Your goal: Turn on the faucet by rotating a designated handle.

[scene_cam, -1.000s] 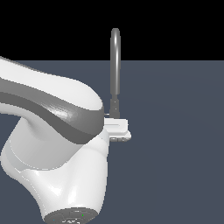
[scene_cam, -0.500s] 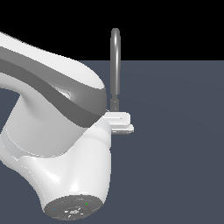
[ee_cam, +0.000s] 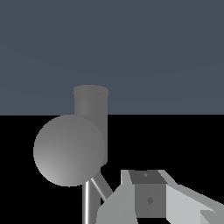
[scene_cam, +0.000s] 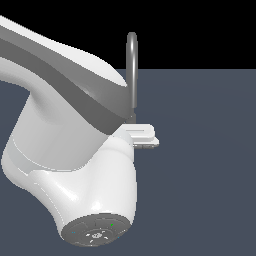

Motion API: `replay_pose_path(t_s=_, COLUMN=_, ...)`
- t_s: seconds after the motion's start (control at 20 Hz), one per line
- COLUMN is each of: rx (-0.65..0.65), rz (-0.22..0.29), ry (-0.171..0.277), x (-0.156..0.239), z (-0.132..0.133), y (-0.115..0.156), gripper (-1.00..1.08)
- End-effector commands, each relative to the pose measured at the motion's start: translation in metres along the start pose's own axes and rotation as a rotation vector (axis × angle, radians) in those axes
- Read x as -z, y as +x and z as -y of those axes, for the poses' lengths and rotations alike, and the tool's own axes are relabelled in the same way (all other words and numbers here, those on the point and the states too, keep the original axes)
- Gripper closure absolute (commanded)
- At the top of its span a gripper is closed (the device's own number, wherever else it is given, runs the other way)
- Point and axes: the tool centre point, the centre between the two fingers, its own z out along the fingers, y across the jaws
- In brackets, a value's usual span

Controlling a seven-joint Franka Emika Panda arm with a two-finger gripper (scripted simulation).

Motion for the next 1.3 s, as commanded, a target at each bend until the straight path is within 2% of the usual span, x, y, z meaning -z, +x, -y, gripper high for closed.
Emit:
replay_pose_path(t_s=0.0, rx=0.003, rz=0.016, ry=0.017, x=0.0, z=0.018, y=-0.012, gripper=1.08)
replay_pose_path(t_s=0.4, rx=0.004, rz=0.035, ry=0.028, x=0.001, z=0.047, y=-0.031, gripper=1.08)
replay_pose_path(t_s=0.45, rx=-0.006, rz=-0.009, ry=-0.023, x=0.001, z=0.017, y=-0.007, gripper=1.08)
replay_pose_path(t_s=1.2, rx=0.004, rz=0.035, ry=0.027, x=0.002, z=0.086, y=-0.01, gripper=1.08)
replay_pose_path(t_s=1.25, rx=-0.022, rz=0.033, ry=-0.062, x=-0.003, z=0.039, y=-0.006, gripper=1.08)
